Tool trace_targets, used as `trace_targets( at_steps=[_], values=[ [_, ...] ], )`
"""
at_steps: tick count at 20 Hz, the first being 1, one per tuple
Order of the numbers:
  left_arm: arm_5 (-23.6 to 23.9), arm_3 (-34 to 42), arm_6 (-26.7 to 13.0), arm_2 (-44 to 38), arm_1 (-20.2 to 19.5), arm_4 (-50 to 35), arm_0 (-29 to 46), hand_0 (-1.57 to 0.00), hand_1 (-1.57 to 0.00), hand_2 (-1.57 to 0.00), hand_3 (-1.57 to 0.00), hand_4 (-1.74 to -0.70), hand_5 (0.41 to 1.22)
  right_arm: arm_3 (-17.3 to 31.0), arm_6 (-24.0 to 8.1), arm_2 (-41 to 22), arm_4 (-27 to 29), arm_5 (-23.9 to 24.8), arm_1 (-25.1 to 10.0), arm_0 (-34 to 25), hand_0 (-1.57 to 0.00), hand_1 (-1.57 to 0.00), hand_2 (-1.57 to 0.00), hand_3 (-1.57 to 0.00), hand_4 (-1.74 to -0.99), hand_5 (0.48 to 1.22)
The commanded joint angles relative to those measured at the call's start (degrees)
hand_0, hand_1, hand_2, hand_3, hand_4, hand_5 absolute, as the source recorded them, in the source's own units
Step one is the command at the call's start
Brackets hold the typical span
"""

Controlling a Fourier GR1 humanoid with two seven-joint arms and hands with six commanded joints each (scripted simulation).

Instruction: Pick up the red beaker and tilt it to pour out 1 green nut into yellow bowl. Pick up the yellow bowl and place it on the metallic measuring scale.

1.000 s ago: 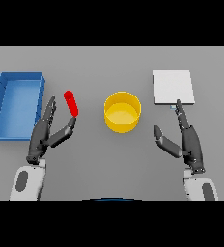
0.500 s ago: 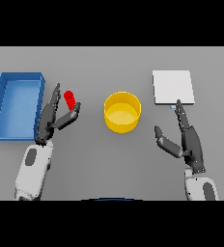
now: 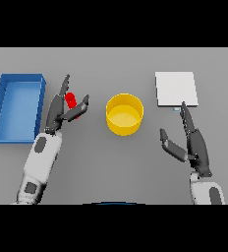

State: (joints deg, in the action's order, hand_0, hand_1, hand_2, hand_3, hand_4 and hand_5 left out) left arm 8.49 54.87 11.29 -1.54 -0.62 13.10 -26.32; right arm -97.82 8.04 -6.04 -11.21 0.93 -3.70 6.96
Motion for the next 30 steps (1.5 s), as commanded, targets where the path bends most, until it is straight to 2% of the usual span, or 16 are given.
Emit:
trace_targets(
  at_steps=[1, 4, 5, 6, 8, 9, 11, 12, 13, 16, 19, 23, 26, 30],
  values=[
    [0.2, -1.0, 0.7, 0.0, 0.4, 0.1, -0.7, 0.00, 0.00, 0.00, 0.00, -1.26, 0.680, -0.2, -0.9, -0.1, 0.0, 0.1, 0.3, -0.1, 0.00, 0.00, 0.00, 0.00, -1.262, 0.691],
    [1.5, -3.8, 3.3, -0.8, 0.8, 0.2, -2.2, 0.00, -0.02, -0.04, 0.00, -1.30, 0.715, -0.7, -1.4, -0.4, -0.6, 0.6, 0.5, -0.3, 0.00, 0.00, 0.00, 0.00, -1.259, 0.691],
    [2.3, -5.2, 4.3, -1.7, 0.8, 0.0, -3.2, -0.09, -0.14, -0.15, -0.05, -1.32, 0.741, -0.6, -1.1, -0.3, -0.8, 0.7, 0.4, -0.2, 0.00, 0.00, 0.00, 0.00, -1.255, 0.691],
    [3.2, -6.3, 4.9, -2.3, 1.3, -0.4, -3.7, -0.32, -0.36, -0.36, -0.22, -1.35, 0.770, -0.5, -0.9, -0.2, -1.0, 0.9, 0.2, -0.2, 0.00, 0.00, 0.00, 0.00, -1.252, 0.690],
    [3.6, -6.7, 5.0, -2.4, 2.0, -0.1, -4.1, -0.77, -0.80, -0.79, -0.58, -1.48, 0.933, -0.1, -1.4, -0.4, -1.3, 1.0, 0.3, -0.7, 0.00, 0.00, 0.00, 0.00, -1.245, 0.692],
    [3.7, -7.4, 6.9, -2.3, 2.5, 0.3, -4.4, -0.93, -0.95, -0.95, -0.76, -1.53, 0.990, -0.7, -1.4, -0.7, -1.6, 0.9, 0.3, -0.6, 0.00, 0.00, 0.00, 0.00, -1.241, 0.695],
    [3.4, -8.1, 10.0, -2.8, 3.0, -0.3, -4.4, -1.16, -1.18, -1.17, -1.00, -1.60, 1.073, -0.4, -1.4, -0.5, -1.1, 1.0, 0.6, -0.5, 0.00, 0.00, 0.00, 0.00, -1.233, 0.688],
    [3.4, -8.6, 10.6, -3.3, 2.7, -0.7, -4.6, -1.24, -1.25, -1.25, -1.11, -1.57, 1.103, -0.3, -1.5, -0.7, -1.3, 1.1, 0.9, -0.6, 0.00, 0.00, 0.00, 0.00, -1.233, 0.686],
    [3.7, -9.1, 10.2, -3.6, 2.9, -1.0, -5.2, -1.31, -1.32, -1.32, -1.20, -1.61, 1.119, 0.5, -1.1, -0.5, -1.3, 1.2, 0.9, -0.6, 0.00, 0.00, 0.00, 0.00, -1.232, 0.685],
    [4.1, -8.8, 9.9, -4.0, 2.6, -1.5, -5.4, -1.44, -1.44, -1.44, -1.38, -1.67, 1.128, 1.3, -1.2, -0.3, -2.1, 1.8, 0.6, -1.8, 0.00, 0.00, 0.00, 0.00, -1.196, 0.673],
    [4.3, -5.8, 7.9, -3.0, 1.5, -0.8, -5.5, -1.50, -1.50, -1.50, -1.47, -1.71, 1.126, 1.3, -0.2, -0.7, -2.7, 1.9, 0.6, -1.6, 0.00, 0.00, 0.00, 0.00, -1.160, 0.664],
    [3.5, -0.7, 2.9, 1.5, -1.3, 3.5, -6.8, -1.54, -1.54, -1.54, -1.53, -1.73, 1.130, 1.7, 0.7, -0.5, -4.2, 3.2, 0.1, -1.2, 0.00, 0.00, 0.00, 0.00, -1.108, 0.656],
    [2.0, 2.4, -1.1, 8.3, -5.7, 11.5, -7.7, -1.56, -1.56, -1.56, -1.55, -1.73, 1.139, 1.0, 0.7, -1.1, -5.1, 3.2, 0.2, -0.4, 0.00, 0.00, 0.00, 0.00, -1.095, 0.660],
    [-0.7, 5.0, -5.7, 13.4, -7.7, 16.3, -8.8, -1.56, -1.56, -1.56, -1.55, -1.74, 1.123, 0.9, 0.8, -1.2, -4.4, 2.5, 0.1, -0.6, 0.00, 0.00, 0.00, 0.00, -1.092, 0.668]
  ],
)
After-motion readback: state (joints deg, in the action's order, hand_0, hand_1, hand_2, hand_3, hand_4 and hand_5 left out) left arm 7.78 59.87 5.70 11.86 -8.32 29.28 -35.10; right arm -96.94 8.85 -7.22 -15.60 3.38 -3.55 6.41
